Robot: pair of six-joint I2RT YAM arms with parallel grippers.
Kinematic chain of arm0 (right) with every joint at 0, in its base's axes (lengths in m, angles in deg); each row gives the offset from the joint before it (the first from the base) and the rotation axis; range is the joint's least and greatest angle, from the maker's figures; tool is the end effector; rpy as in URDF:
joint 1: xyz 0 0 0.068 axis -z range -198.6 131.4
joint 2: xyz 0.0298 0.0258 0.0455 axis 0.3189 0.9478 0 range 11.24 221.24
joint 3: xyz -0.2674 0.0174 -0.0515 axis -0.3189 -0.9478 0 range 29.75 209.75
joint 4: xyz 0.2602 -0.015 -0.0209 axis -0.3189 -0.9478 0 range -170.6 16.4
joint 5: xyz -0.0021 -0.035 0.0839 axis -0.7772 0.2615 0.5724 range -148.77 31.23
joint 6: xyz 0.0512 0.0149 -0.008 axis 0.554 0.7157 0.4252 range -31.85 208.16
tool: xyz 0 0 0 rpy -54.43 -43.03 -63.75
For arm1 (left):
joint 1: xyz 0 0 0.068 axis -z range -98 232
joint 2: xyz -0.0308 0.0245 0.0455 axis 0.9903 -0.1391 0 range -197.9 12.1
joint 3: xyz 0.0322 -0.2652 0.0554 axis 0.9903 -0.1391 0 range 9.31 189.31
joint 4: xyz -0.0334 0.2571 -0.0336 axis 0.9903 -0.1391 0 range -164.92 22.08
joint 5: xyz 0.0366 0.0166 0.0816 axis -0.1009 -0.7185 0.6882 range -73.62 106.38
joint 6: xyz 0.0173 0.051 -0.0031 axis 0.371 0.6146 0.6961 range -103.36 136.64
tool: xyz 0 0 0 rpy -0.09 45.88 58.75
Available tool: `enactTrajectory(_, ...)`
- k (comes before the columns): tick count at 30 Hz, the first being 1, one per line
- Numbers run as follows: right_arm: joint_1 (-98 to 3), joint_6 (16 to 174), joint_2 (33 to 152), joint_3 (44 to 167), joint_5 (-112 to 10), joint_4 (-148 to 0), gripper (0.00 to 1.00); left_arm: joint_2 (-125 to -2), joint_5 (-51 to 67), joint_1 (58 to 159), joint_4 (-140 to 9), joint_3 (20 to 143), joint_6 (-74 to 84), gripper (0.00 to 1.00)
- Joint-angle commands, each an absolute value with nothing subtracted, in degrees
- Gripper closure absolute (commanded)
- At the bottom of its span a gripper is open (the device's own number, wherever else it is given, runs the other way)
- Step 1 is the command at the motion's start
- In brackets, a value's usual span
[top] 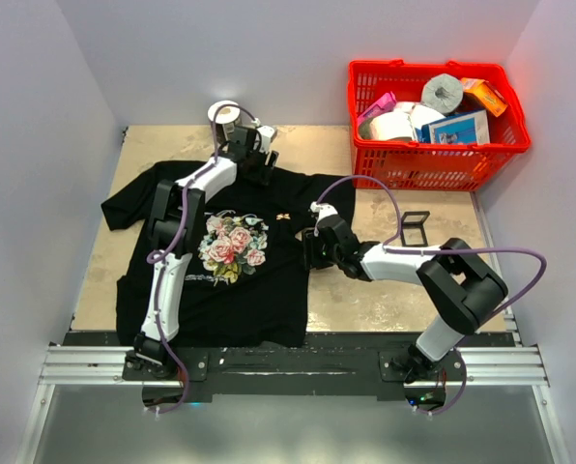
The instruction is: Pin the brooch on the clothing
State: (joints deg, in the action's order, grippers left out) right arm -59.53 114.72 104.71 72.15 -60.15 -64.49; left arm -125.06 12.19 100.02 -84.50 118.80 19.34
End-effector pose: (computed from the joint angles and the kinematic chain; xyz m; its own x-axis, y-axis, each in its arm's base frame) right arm 0.2409 0.2079 0.1509 -0.7387 -0.0489 -0.6723 -0.3478 0.8820 0.3179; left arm 0.5098 -0.1685 0.1559 -0.6459 0.2594 -0.7180 0.3890 0.9211 -0.0172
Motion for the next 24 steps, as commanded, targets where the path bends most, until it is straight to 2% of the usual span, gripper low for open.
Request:
enactTrajectory(1,-59.6,115.3,106.4,73.0,-59.2,-63.0,0.54,-126.0,15.8,100.6,-84.0,119.0,21.3,0.36)
enactTrajectory(2,-59.7,115.6,106.7,73.1,-58.9,-62.8,0.55,-126.3,14.9,100.6,-83.9,119.4,21.2,0.43)
enactTrajectory(3,-59.6,115.7,107.4,73.3,-58.9,-62.6,0.62,-127.1,14.4,100.5,-84.0,119.7,21.1,0.51)
enactTrajectory(4,-59.7,115.6,107.7,73.3,-58.9,-62.5,0.65,-127.6,14.1,100.5,-84.0,120.1,21.0,0.64)
enactTrajectory(7,-59.6,115.8,108.4,73.4,-58.9,-62.6,0.83,-129.0,14.1,100.4,-83.5,121.5,19.9,0.79)
enactTrajectory(9,-59.7,115.8,108.5,73.3,-58.9,-62.7,0.91,-129.6,13.7,99.8,-82.5,122.1,18.9,0.86)
enactTrajectory(10,-59.7,116.0,108.5,73.3,-58.9,-63.0,1.00,-129.8,13.7,99.8,-82.2,122.2,18.4,0.90)
enactTrajectory(16,-59.6,118.2,108.0,72.7,-61.5,-68.1,1.00,-131.3,9.4,96.7,-80.6,125.3,12.3,0.98)
enactTrajectory(24,-59.6,122.3,105.4,68.7,-62.5,-72.7,1.00,-133.1,4.2,93.3,-75.9,127.5,7.5,0.99)
